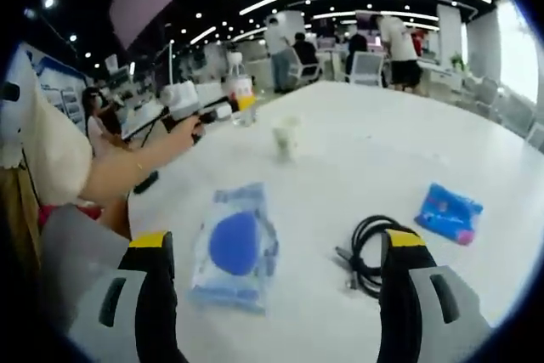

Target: Arrange the tabletop items into an orderly group along one side of the table until the central work area is clear of visible clutter.

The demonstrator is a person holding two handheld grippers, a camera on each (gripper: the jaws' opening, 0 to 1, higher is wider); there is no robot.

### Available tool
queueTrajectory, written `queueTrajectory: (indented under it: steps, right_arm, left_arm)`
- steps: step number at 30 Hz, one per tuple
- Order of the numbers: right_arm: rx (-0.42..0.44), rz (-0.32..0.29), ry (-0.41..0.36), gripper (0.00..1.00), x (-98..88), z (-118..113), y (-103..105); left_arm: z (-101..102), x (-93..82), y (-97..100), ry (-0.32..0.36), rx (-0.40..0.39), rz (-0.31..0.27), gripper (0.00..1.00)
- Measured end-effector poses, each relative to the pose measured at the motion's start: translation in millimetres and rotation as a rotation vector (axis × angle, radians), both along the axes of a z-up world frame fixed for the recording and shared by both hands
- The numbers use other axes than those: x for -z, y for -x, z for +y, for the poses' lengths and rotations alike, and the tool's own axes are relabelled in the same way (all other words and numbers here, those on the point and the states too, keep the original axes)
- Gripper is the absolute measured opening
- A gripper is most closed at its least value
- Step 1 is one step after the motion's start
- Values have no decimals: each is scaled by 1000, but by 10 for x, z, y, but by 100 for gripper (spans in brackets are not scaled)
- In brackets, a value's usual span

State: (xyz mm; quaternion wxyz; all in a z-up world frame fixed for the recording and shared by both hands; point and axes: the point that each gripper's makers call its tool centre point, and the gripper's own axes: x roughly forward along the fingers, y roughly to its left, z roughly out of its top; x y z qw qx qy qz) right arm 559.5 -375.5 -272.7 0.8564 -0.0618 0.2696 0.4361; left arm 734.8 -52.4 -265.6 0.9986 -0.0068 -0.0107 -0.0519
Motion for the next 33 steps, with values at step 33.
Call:
queueTrajectory:
  steps: [33]
  right_arm:
    - [21, 23, -28, 96, 138, 86, -40]
  left_arm:
    - [-60, 622, -264, -44, -6, 69, 39]
